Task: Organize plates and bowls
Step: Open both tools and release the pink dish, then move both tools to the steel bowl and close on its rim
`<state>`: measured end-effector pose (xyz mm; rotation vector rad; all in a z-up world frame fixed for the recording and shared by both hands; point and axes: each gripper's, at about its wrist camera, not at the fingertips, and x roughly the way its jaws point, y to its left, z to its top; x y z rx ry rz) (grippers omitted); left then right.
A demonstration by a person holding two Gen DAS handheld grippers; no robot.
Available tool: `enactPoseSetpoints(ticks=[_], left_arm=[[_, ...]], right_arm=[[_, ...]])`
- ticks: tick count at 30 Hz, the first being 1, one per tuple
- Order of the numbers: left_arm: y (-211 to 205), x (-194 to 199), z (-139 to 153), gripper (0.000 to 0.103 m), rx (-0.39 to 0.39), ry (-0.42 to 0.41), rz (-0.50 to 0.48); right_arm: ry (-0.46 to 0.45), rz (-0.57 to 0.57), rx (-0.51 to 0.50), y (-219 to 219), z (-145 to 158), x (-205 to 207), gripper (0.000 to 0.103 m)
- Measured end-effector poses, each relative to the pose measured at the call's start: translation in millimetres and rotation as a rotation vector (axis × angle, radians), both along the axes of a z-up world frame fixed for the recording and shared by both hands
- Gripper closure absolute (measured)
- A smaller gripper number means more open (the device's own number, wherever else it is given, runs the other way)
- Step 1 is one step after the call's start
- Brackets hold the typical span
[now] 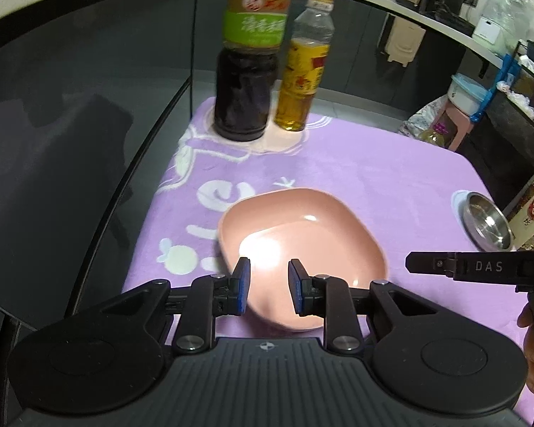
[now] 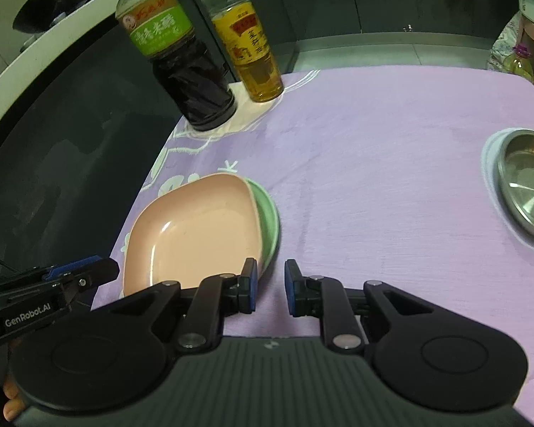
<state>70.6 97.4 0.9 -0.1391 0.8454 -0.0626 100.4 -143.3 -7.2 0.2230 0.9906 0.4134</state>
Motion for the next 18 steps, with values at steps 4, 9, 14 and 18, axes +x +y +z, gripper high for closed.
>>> enactPoseSetpoints(ticks=[4, 9, 14, 18], left_arm=[[-26, 5, 7, 0.081, 0.005, -0.003, -0.054], [-73, 13, 12, 0.080, -0.015, -0.003, -0.160], [-122, 26, 8, 0.080, -0.046, 0.003, -0.253], [-158, 39, 4, 0.080, -0.077, -0.004, -0.294]], right_arm=[[-0.010, -0.039, 0.013, -21, 2, -2, 0.084], [-0.034, -0.114, 0.023, -57, 5, -7, 0.084], [-0.057, -0.219, 0.045, -107, 6, -12, 0.084], [-0.076, -0.340, 0.090, -156, 4, -16, 0.083]])
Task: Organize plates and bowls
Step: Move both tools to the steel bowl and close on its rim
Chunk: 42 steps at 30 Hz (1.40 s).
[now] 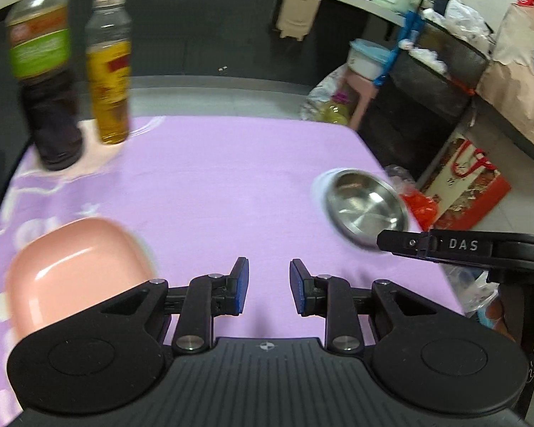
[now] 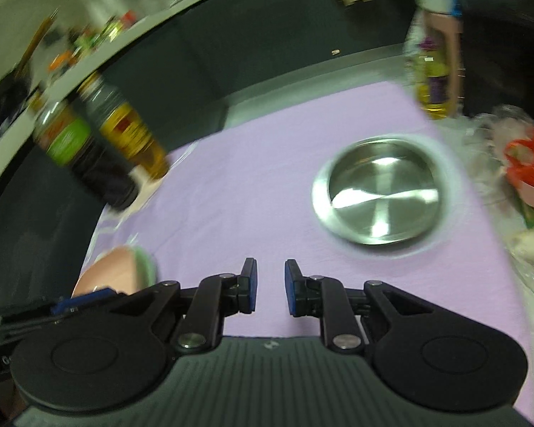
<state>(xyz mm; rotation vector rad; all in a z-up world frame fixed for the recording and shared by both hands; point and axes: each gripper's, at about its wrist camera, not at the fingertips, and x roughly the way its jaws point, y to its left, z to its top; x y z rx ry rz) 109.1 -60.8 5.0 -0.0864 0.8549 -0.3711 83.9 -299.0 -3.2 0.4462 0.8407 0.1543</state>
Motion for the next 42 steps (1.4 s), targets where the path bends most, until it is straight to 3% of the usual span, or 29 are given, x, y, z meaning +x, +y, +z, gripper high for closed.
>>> enactPoseSetpoints(ticks=[4, 13, 27, 30, 31, 34, 42], left_arm=[[-34, 8, -4, 0.079, -0.013, -0.017, -0.032], [-97, 43, -21, 0.079, 0.016, 0.012, -0.036], [-121, 99, -60, 0.079, 0.006, 0.130, 0.065], [-119, 102, -65, 0.082, -0.003, 0.133, 0.058], [-119, 101, -65, 0.093, 0.004, 0.126, 0.054], [-121, 95, -62, 0.092, 0.030, 0.096, 0.023], [-104, 74, -39, 0.091, 0.031, 0.069, 0.020]], right_arm=[[-0.005, -0.135, 0.061, -40, -8, 0, 0.070], [0.002, -0.302, 0.079, -75, -27, 7, 0.070], [0.019, -0.358, 0.114, -90, -48, 23, 0.070], [0.023, -0.352, 0.096, -89, -52, 27, 0.077], [0.020, -0.346, 0.088, -88, -53, 28, 0.083], [0.000, -0.319, 0.077, -85, -52, 28, 0.093], [-0.011, -0.283, 0.105, -82, -42, 16, 0.093]])
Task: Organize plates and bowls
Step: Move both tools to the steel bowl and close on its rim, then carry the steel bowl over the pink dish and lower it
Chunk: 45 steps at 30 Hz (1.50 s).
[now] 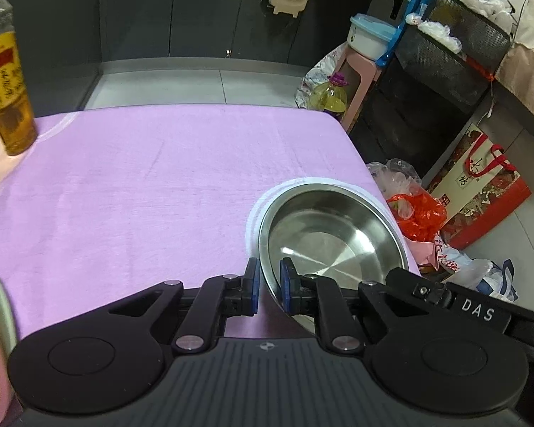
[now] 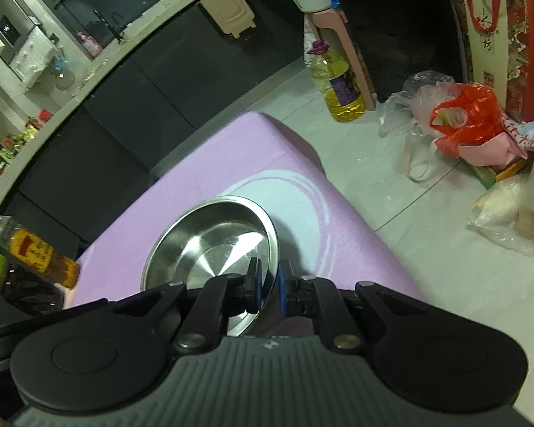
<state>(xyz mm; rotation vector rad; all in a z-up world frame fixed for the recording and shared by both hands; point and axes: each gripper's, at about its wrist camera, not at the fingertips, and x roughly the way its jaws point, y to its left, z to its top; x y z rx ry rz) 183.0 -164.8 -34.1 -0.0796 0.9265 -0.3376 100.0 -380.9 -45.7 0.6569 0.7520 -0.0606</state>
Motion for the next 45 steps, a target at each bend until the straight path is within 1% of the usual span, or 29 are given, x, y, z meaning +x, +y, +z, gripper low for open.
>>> enactPoseSetpoints(ticks=[5, 11, 17, 22, 31, 36, 40, 45], left_arm=[[26, -21, 21, 0.091, -0.014, -0.047, 0.015], [68, -44, 41, 0.090, -0.046, -0.065, 0.058], [108, -71, 61, 0.091, -0.079, -0.158, 0.098], [137, -90, 66, 0.090, -0.076, -0.202, 0.123], [206, -112, 62, 0.090, -0.136, -0.157, 0.225], [235, -123, 59, 0.090, -0.127, -0.151, 0.276], [253, -130, 56, 0.089, -0.103, -0.147, 0.304], [270, -132, 53, 0.089, -0.107, -0.142, 0.328]], right_arm=[[-0.040, 0.064, -0.024, 21, 19, -9, 0.092], [-0.087, 0.147, -0.039, 50, 40, -21, 0.091], [-0.128, 0.226, -0.041, 81, 57, -29, 0.090], [-0.147, 0.268, -0.070, 107, 69, -34, 0.090], [-0.144, 0.372, -0.125, 161, 79, -42, 0.089], [-0.129, 0.441, -0.128, 192, 80, -37, 0.089], [-0.118, 0.482, -0.139, 214, 79, -36, 0.089], [-0.104, 0.521, -0.156, 235, 77, -34, 0.089]])
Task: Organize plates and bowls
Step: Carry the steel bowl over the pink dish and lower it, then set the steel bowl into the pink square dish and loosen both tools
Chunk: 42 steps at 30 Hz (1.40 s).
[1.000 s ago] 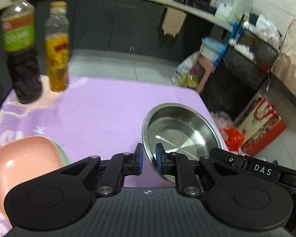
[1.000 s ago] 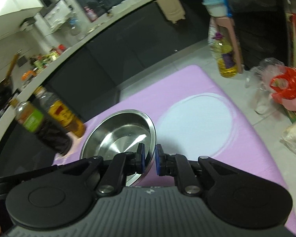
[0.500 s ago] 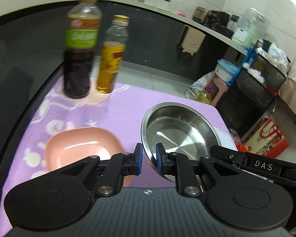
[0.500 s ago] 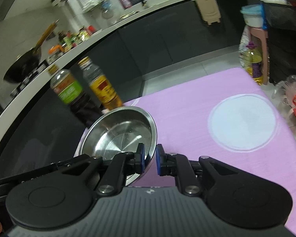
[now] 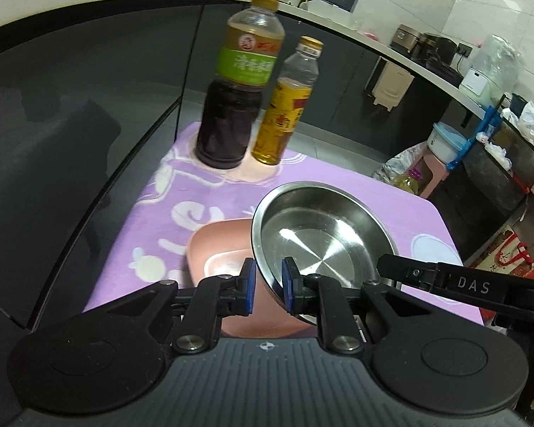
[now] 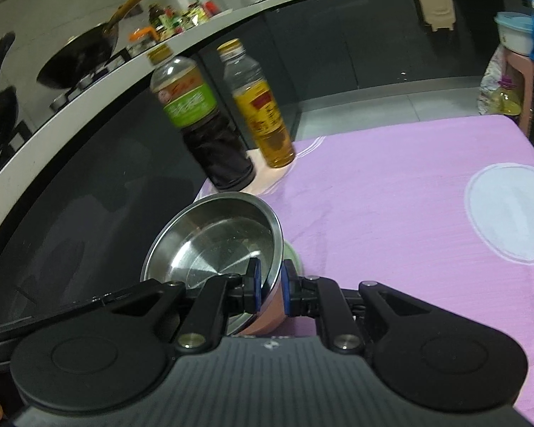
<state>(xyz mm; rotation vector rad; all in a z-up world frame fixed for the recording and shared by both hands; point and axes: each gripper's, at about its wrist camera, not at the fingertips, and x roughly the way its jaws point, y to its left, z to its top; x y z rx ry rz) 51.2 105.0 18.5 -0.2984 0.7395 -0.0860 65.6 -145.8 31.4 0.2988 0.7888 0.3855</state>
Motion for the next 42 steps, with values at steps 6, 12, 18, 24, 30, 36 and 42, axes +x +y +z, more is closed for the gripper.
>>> enactPoseSetpoints(ticks=[6, 12, 18, 24, 30, 36, 42], left_arm=[[11, 0, -7, 0.089, -0.006, 0.017, 0.014], [14, 1, -13, 0.089, 0.001, 0.032, 0.019], [15, 3, -17, 0.089, 0.006, 0.044, 0.016], [15, 9, -23, 0.089, 0.010, 0.065, 0.018], [16, 13, -29, 0.089, 0.013, 0.083, 0.019], [16, 18, -36, 0.088, 0.021, 0.113, 0.024], [18, 21, -38, 0.088, 0.017, 0.126, 0.024]], right_arm=[[0.009, 0.026, -0.025, 16, -3, 1, 0.089], [0.025, 0.037, -0.038, 23, -7, 4, 0.089], [0.034, 0.040, -0.047, 27, -9, 6, 0.089], [0.048, 0.041, -0.059, 30, -12, 10, 0.089], [0.065, 0.045, -0.066, 33, -17, 17, 0.089], [0.083, 0.051, -0.072, 36, -23, 22, 0.089], [0.102, 0.058, -0.077, 36, -30, 27, 0.089]])
